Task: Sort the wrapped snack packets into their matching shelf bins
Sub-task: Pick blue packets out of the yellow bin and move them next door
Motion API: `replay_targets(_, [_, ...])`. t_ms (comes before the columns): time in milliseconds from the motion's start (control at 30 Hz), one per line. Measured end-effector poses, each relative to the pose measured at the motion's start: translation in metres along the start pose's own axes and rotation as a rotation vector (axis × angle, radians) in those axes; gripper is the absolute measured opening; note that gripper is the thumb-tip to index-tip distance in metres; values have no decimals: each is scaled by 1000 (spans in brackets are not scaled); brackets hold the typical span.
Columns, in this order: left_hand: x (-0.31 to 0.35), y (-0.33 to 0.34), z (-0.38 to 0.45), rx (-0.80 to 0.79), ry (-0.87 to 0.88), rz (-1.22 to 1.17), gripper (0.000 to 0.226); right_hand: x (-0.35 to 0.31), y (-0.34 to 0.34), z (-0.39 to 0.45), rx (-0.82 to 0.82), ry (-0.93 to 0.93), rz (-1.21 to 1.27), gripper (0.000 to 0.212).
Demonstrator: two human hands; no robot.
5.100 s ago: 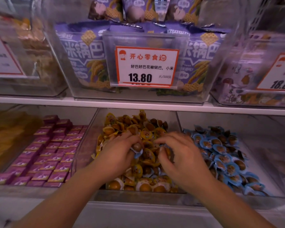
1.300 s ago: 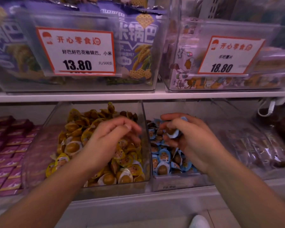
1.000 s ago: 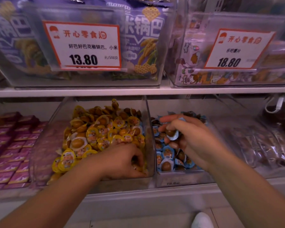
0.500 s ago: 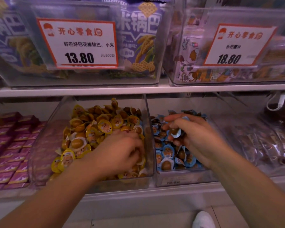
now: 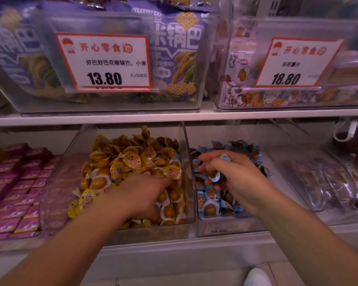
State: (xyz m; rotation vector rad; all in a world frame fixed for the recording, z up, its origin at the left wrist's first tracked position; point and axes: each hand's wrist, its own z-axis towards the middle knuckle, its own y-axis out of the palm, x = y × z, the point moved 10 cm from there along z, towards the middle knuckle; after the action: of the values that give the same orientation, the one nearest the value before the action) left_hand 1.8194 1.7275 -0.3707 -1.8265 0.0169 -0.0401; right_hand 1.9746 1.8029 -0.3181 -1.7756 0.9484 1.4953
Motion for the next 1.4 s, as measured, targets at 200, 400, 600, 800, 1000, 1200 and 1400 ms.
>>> replay_targets(200, [-18, -15, -8, 181, -28, -370, 38, -3, 1, 3, 6, -15, 19, 18])
replay_targets(400, [-60, -48, -30, 495, -130, -990, 21, -13, -6, 4, 67, -92, 80, 16])
replay_targets(600, [-48, -57, -40, 550, -131, -1746, 42, -29, 1, -4, 111, -200, 54, 15])
replay_targets(800, [-19, -81, -49, 679, -22, -1693, 38, -39, 42, -13, -91, -153, 138, 35])
replay_targets(1000, [-20, -85, -49, 693, -41, -1406, 27, -48, 51, -16, -119, -232, -70, 18])
replay_targets(1200, [-64, -56, -45, 700, -303, -1168, 26, -30, -19, 18, 125, -109, -157, 13])
replay_targets(1400, [-66, -41, -40, 668, -362, -1515, 28, -56, -39, 4, 392, -433, -762, 23])
